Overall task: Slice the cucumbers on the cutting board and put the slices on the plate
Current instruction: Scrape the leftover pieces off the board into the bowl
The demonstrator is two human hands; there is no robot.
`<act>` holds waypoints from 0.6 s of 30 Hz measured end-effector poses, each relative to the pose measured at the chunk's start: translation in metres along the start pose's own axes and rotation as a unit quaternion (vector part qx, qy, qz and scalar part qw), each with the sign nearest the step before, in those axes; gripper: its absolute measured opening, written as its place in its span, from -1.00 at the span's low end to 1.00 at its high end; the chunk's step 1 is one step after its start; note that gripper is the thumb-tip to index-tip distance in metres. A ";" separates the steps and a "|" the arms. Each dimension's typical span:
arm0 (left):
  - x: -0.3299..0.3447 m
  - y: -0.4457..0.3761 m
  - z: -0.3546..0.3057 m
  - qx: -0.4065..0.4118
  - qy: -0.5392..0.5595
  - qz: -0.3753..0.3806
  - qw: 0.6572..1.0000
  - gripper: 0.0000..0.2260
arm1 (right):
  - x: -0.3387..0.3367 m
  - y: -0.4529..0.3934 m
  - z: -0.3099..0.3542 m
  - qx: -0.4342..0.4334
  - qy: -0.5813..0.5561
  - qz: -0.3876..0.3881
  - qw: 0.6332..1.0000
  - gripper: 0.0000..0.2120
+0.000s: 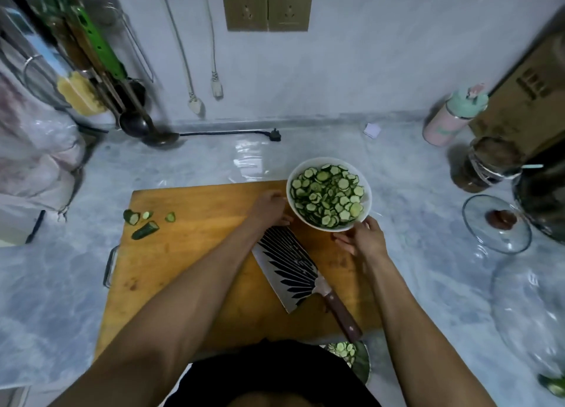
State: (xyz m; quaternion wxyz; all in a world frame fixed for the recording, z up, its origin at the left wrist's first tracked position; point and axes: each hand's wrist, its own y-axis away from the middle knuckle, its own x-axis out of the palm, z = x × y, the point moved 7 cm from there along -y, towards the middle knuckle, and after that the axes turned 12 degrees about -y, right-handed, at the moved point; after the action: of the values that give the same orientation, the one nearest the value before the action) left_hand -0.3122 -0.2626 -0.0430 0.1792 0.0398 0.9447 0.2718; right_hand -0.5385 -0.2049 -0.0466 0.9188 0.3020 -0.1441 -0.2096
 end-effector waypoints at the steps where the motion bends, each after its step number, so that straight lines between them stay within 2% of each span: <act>1: 0.010 -0.004 -0.002 -0.006 0.003 0.017 1.000 -0.78 | 0.000 -0.004 0.002 -0.005 -0.006 0.001 1.000 -0.75; 5: 0.027 -0.013 0.001 -0.004 0.040 0.018 0.999 -0.72 | -0.008 -0.018 0.011 -0.055 0.049 -0.017 0.997 -0.76; 10: 0.009 -0.029 -0.020 0.007 0.069 -0.068 0.995 -0.73 | 0.007 -0.023 0.036 -0.095 0.058 0.017 0.994 -0.81; 13: -0.002 -0.047 -0.043 -0.020 0.125 -0.091 0.988 -0.75 | 0.025 -0.039 0.064 -0.117 0.062 0.029 0.991 -0.80; 18: -0.006 -0.094 -0.062 -0.057 0.161 -0.102 0.980 -0.76 | 0.034 -0.053 0.082 -0.054 -0.022 0.035 0.998 -0.89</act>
State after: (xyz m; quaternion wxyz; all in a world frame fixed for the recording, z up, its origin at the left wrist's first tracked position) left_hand -0.3271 -0.3743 -0.0419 0.0540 -0.1116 0.9431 0.3085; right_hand -0.5565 -0.3003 -0.0111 0.9372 0.2421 -0.1629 -0.1911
